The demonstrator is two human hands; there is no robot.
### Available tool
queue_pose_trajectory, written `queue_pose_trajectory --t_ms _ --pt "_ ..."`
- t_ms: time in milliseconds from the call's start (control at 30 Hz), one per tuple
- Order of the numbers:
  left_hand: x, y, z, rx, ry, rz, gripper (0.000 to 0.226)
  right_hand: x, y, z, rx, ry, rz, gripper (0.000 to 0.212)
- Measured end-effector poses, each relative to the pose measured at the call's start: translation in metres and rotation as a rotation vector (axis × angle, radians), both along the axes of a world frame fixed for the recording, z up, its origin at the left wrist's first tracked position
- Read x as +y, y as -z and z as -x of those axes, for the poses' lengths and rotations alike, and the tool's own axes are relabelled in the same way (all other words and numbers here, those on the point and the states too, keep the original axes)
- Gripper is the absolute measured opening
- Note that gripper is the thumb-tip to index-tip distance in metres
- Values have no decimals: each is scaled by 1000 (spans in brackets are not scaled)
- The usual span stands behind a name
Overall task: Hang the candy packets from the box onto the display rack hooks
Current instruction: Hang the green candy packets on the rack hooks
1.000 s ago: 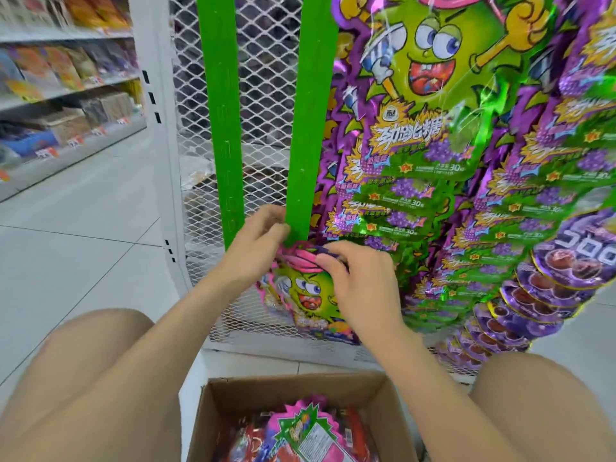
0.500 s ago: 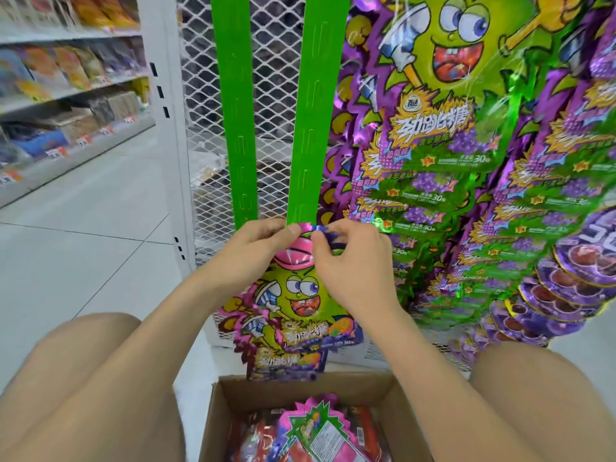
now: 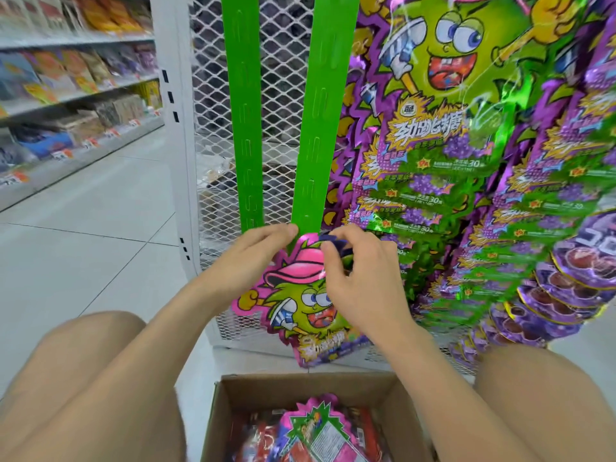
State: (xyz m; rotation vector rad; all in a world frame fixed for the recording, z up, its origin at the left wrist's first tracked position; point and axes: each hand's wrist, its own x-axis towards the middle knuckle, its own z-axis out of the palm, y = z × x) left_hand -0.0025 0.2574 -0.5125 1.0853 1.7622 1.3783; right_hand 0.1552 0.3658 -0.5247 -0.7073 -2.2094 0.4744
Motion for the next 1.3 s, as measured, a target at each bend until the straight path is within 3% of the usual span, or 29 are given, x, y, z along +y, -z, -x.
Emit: queue_pose_trajectory --t_ms 100,233,500,600,733,867,967,1033,1167,1233,1300 --pt "1 -6 -3 -24 -18 -13 10 -1 1 6 27 65 1 18" --pt "-1 -10 -2 46 40 -19 32 -4 -1 12 60 115 -15 21" --pt "2 -1 -1 61 97 -41 37 -3 6 8 -30 111 -43 19" --pt "2 4 -3 272 58 -45 41 1 9 1 -139 67 -41 21" --pt "1 17 -2 613 -88 -105 5 5 7 -6 -216 47 -79 25" --pt "-6 33 -21 888 -253 -237 54 0 9 -20 -113 129 -245 25" --pt "-9 42 -38 1039 -260 -319 41 -7 21 -34 -66 5 -118 17" --pt "-9 57 -40 1019 -19 -203 26 -5 44 -39 -312 -52 122 13" --pt "-12 94 -43 924 503 309 16 7 120 -49 -1083 -196 393 11" --pt "-10 111 -47 939 653 496 17 8 163 -60 -1280 -214 486 19" --pt "-8 125 -49 925 723 614 20 9 211 -75 -1312 -136 574 14"
